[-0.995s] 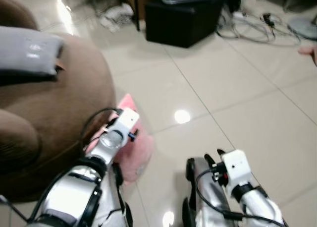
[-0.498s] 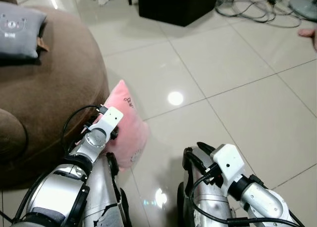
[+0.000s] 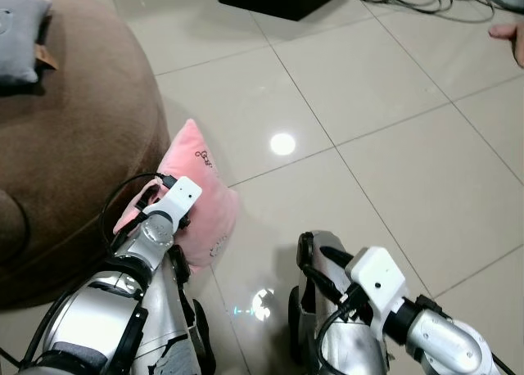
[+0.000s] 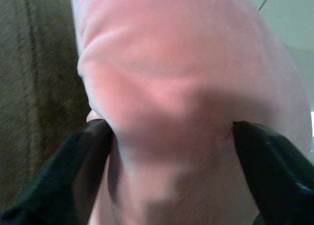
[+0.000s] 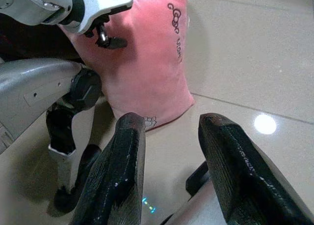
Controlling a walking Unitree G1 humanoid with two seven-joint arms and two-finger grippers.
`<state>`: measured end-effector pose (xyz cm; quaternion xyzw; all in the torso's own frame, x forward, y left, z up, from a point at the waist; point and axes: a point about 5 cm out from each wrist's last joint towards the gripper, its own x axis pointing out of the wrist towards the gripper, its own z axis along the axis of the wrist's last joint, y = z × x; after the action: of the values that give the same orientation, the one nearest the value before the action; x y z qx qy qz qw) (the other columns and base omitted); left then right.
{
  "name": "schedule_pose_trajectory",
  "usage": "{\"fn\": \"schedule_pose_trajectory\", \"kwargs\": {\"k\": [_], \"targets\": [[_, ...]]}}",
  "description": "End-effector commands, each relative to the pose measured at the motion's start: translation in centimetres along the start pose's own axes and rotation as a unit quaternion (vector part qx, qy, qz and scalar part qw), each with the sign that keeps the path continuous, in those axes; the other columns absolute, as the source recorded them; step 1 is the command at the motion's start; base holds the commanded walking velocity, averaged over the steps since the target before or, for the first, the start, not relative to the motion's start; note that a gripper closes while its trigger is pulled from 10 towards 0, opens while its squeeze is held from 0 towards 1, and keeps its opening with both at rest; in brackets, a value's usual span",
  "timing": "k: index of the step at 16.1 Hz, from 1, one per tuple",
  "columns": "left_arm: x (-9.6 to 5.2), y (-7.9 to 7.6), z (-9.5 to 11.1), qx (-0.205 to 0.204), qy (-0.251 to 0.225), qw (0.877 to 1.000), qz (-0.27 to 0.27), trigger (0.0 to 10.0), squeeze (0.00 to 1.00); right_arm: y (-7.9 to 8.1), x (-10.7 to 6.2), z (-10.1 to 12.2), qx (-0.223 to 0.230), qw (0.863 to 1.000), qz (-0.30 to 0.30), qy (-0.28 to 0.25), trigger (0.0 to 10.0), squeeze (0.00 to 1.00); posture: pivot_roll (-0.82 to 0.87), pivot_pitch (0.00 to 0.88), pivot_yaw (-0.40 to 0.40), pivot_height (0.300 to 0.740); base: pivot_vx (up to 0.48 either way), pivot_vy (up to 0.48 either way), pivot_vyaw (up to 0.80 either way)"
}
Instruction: Move the pillow to the sofa from floor
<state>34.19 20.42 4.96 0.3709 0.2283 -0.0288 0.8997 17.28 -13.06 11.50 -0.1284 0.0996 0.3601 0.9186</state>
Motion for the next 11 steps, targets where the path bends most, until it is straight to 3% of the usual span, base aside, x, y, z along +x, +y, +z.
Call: {"fn": "schedule_pose_trajectory", "kwargs": {"k": [1, 11], "targets": [[-0.08, -0.45, -0.46, -0.001, 0.014, 1.000, -0.004, 0.0, 0.00, 0.14, -0.36, 0.12, 0.001, 1.000, 0.002, 0.005, 10.0, 0.00, -0.27, 0.317, -0.062, 0.520, 0.000, 0.000, 0.00], [0.07, 0.10, 0.06, 0.000, 0.010, 1.000, 0.000, 0.0, 0.00, 0.42, -0.05, 0.14, -0.006, 1.000, 0.012, 0.012, 10.0, 0.00, -0.26, 0.309, -0.051, 0.520, 0.000, 0.000, 0.00]]}}
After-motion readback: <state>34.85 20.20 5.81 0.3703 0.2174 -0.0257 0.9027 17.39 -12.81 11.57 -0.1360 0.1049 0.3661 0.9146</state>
